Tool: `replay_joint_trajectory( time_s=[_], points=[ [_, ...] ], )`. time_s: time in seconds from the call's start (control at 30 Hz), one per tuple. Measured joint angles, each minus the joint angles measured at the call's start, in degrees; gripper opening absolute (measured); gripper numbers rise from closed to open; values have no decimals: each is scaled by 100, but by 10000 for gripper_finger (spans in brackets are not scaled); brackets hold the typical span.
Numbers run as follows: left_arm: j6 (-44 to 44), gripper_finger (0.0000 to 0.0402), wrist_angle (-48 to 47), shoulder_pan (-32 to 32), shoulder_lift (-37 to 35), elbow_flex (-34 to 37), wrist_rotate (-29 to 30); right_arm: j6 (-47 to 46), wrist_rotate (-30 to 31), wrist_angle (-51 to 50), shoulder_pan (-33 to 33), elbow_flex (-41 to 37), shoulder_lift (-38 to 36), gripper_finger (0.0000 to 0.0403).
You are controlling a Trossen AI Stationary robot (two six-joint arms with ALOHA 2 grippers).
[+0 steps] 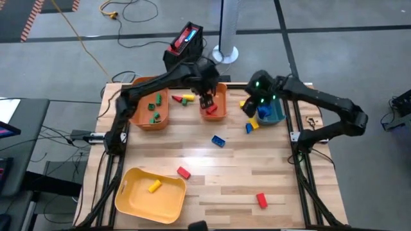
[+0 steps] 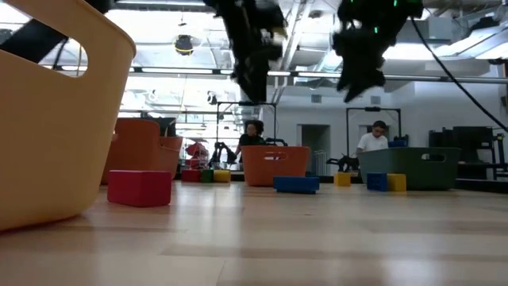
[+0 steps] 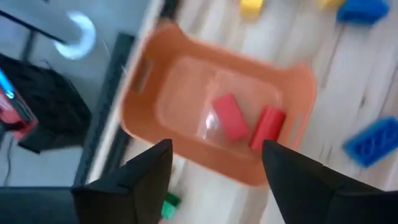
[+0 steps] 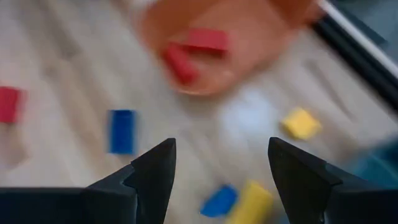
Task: Sort blocks
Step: Put the yellow block into the yellow bin
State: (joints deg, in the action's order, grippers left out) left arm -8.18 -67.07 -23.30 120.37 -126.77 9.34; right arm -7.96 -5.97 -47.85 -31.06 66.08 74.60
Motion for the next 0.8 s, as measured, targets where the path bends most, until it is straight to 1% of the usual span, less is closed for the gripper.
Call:
replay_joint_trajectory(
  time_s=[0.07,0.13,0.23,0.33,0.4,0.5,0.6,0.7,0.8],
  points=[
    [96,230,157,45,-248,165,77,216,-24,-364,-395,16,206,265],
    [193,221,221,137,-442,351,86,450,-91,-703,-595,102,562,265],
    [352,213,344,324,-788,618,52,1209,-133,-928,-647,277,1149,265],
    [528,211,386,519,-1096,884,115,2068,-158,-885,-633,578,1721,265],
    [678,211,391,647,-1238,1080,196,2589,-160,-887,-644,800,2014,265],
    [898,210,408,831,-1485,1453,244,3125,-160,-813,-731,1052,2374,265],
    [1112,210,538,938,-1792,1997,301,3539,-159,-687,-847,1128,2701,265],
    [1367,210,948,1045,-2127,2709,364,3791,-155,-666,-931,1203,2985,265],
    [1669,210,1419,1183,-2614,3474,326,3964,99,-631,-1000,1249,3185,265]
  ],
)
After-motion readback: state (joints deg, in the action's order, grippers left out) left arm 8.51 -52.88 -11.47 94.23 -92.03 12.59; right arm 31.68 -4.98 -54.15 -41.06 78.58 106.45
